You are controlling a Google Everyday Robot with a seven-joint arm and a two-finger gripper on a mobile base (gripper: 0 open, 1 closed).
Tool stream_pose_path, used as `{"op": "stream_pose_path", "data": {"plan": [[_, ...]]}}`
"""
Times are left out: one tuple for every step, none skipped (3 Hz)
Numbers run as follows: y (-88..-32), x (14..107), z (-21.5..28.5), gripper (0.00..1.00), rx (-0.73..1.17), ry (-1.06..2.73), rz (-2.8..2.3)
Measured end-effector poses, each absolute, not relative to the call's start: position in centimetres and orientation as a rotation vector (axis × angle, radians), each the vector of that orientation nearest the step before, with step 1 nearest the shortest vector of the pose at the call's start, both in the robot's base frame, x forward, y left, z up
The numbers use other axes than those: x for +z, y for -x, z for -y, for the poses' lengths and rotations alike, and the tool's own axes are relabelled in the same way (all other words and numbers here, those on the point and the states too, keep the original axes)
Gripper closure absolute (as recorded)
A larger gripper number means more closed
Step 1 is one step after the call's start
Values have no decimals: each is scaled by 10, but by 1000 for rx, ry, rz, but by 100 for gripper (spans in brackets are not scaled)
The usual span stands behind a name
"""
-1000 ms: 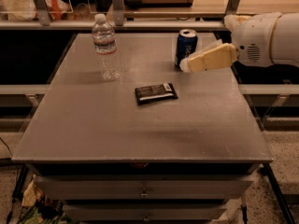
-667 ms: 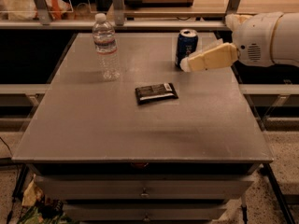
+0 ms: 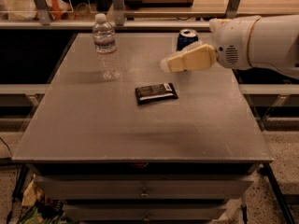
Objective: Pick water bottle
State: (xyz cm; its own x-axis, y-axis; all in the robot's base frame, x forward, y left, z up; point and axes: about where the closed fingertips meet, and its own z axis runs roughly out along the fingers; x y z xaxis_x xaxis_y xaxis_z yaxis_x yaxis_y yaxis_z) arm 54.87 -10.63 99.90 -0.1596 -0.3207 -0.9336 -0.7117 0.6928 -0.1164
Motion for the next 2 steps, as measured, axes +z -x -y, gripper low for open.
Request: {"op": "stream_pose_path", "data": {"plan": [[-543,989,67,0,538,856,-1743],[-546,978,33,0,592,881,-1703]]}}
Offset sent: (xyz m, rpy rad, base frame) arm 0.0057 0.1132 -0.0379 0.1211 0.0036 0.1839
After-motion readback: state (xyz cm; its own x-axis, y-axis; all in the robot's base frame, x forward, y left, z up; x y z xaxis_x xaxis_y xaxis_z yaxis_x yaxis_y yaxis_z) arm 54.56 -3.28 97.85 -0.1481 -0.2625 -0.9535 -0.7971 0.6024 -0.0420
